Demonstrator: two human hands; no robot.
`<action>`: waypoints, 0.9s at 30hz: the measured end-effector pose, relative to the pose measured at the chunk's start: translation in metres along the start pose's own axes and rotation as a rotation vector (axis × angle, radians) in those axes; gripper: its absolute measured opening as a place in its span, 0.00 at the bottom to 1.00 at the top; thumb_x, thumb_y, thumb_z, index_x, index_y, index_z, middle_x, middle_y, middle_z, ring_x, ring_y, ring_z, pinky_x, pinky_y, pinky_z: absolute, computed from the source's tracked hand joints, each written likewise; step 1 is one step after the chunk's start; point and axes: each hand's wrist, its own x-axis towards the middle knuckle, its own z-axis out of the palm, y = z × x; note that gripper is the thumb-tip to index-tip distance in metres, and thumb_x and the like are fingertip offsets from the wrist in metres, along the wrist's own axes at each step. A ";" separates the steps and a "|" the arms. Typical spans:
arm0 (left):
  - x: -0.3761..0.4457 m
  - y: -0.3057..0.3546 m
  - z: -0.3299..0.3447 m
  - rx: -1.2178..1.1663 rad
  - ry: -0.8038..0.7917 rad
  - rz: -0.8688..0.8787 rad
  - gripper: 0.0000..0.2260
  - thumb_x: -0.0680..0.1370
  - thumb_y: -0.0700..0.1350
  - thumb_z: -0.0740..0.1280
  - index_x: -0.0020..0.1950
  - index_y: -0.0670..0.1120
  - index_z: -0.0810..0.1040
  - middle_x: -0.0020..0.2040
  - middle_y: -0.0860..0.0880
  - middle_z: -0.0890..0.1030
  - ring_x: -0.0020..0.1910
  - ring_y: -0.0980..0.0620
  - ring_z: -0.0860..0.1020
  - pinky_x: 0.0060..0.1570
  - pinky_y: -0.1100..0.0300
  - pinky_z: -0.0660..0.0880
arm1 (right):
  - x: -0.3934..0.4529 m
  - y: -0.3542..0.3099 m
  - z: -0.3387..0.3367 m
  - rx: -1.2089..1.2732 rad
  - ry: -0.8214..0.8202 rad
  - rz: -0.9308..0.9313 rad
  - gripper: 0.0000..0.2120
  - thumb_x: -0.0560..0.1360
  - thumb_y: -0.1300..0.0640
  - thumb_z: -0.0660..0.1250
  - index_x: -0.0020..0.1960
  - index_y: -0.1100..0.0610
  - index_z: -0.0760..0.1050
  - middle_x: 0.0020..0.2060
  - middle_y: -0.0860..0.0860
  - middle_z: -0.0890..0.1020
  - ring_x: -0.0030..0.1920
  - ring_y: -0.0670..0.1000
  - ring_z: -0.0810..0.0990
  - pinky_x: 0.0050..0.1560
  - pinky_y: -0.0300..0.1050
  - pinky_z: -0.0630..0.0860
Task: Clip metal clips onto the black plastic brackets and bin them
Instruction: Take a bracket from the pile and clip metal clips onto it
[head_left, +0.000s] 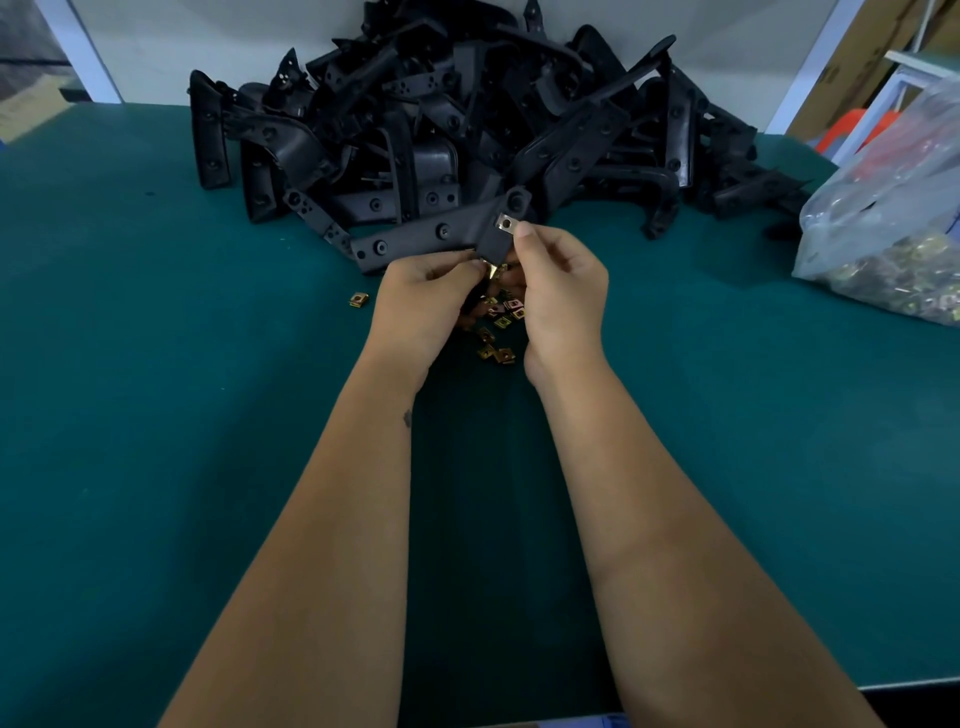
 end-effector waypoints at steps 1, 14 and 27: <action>-0.001 0.000 0.001 0.029 -0.002 0.033 0.13 0.78 0.41 0.68 0.38 0.54 0.87 0.36 0.53 0.84 0.36 0.57 0.79 0.40 0.60 0.78 | 0.000 0.000 0.000 -0.004 -0.004 -0.006 0.08 0.78 0.63 0.68 0.41 0.56 0.80 0.35 0.50 0.81 0.38 0.47 0.78 0.44 0.40 0.76; -0.006 -0.005 0.004 0.380 0.127 0.356 0.11 0.76 0.40 0.70 0.37 0.54 0.79 0.32 0.63 0.76 0.33 0.69 0.73 0.34 0.76 0.64 | 0.002 0.001 -0.001 -0.017 -0.053 -0.029 0.08 0.78 0.63 0.67 0.41 0.58 0.80 0.31 0.47 0.81 0.34 0.42 0.78 0.37 0.35 0.75; -0.007 0.000 0.013 0.312 0.070 0.300 0.11 0.77 0.48 0.65 0.55 0.49 0.83 0.48 0.53 0.83 0.48 0.60 0.79 0.49 0.65 0.76 | 0.002 0.004 0.000 0.071 -0.147 0.063 0.05 0.79 0.62 0.67 0.45 0.60 0.78 0.42 0.57 0.81 0.45 0.54 0.79 0.52 0.52 0.79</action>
